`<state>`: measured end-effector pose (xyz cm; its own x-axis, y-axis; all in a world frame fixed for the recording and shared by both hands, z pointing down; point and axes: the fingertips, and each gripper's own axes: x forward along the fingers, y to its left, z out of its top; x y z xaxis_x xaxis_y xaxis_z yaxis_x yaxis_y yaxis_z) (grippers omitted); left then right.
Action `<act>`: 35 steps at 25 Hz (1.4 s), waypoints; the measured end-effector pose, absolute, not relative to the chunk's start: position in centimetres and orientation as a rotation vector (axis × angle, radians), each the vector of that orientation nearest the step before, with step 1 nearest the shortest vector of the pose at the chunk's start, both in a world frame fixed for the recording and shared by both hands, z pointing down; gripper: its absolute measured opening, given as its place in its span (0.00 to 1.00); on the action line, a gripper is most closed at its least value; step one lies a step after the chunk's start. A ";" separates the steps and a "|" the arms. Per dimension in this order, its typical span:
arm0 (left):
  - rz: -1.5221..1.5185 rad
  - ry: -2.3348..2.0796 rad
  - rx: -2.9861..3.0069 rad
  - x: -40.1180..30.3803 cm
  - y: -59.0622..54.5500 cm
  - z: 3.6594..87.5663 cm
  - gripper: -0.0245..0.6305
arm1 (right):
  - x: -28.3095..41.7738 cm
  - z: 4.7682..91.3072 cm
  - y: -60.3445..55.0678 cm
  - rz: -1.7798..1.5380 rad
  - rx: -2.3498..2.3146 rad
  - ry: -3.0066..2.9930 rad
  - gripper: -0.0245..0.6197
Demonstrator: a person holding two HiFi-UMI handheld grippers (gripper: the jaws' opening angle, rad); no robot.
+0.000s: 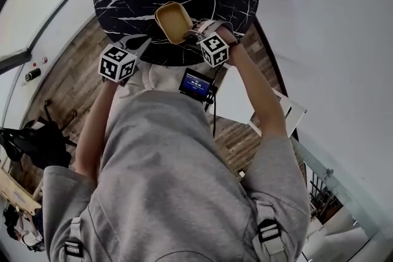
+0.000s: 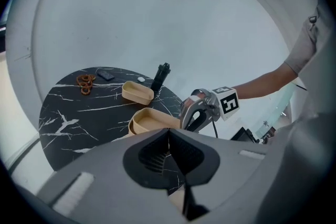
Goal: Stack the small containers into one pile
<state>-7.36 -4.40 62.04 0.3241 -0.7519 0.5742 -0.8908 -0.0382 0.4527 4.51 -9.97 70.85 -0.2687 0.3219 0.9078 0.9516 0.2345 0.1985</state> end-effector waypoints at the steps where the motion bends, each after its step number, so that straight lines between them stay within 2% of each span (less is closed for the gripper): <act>1: 0.227 -1.457 1.817 -7.4 -4.3 62.2 0.04 | 4.6 71.0 -10.2 -1.002 -1.175 -1.744 0.22; 4: 0.241 -1.439 1.826 -7.3 -4.3 62.6 0.04 | 4.1 70.3 -10.6 -0.810 -1.100 -1.829 0.31; 12: 0.284 -1.352 1.894 -5.2 -5.8 62.9 0.04 | -1.5 65.6 -6.8 -0.243 -0.831 -2.254 0.36; 15: 0.301 -1.334 1.904 -4.8 -5.8 62.9 0.04 | -3.1 66.4 -5.8 -0.242 -0.791 -2.238 0.41; 18: 0.314 -1.335 1.902 -5.0 -5.3 62.8 0.04 | -3.0 68.7 -5.4 -0.379 -0.762 -2.143 0.40; 21: 0.315 -1.342 1.894 -5.3 -5.1 62.9 0.04 | -1.7 70.7 -5.9 -0.436 -0.735 -2.067 0.38; 25: 0.311 -1.350 1.887 -5.7 -5.1 63.0 0.04 | -0.5 71.4 -6.6 -0.465 -0.698 -2.057 0.26; 29: 0.314 -1.345 1.896 -5.4 -5.2 63.0 0.04 | -0.3 71.1 -6.9 -0.502 -0.685 -2.084 0.24; 32: 0.317 -1.341 1.901 -5.1 -5.1 63.0 0.04 | -0.1 70.8 -7.0 -0.599 -0.709 -2.081 0.14; 35: 0.321 -1.338 1.900 -5.0 -4.9 63.2 0.04 | 0.5 71.5 -7.0 -0.644 -0.748 -2.028 0.12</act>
<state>-5.03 -4.92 63.20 0.4155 -0.6873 0.5958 -0.8829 -0.1473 0.4458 0.51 -7.03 71.46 -0.4526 0.2654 0.8513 0.7080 0.6874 0.1621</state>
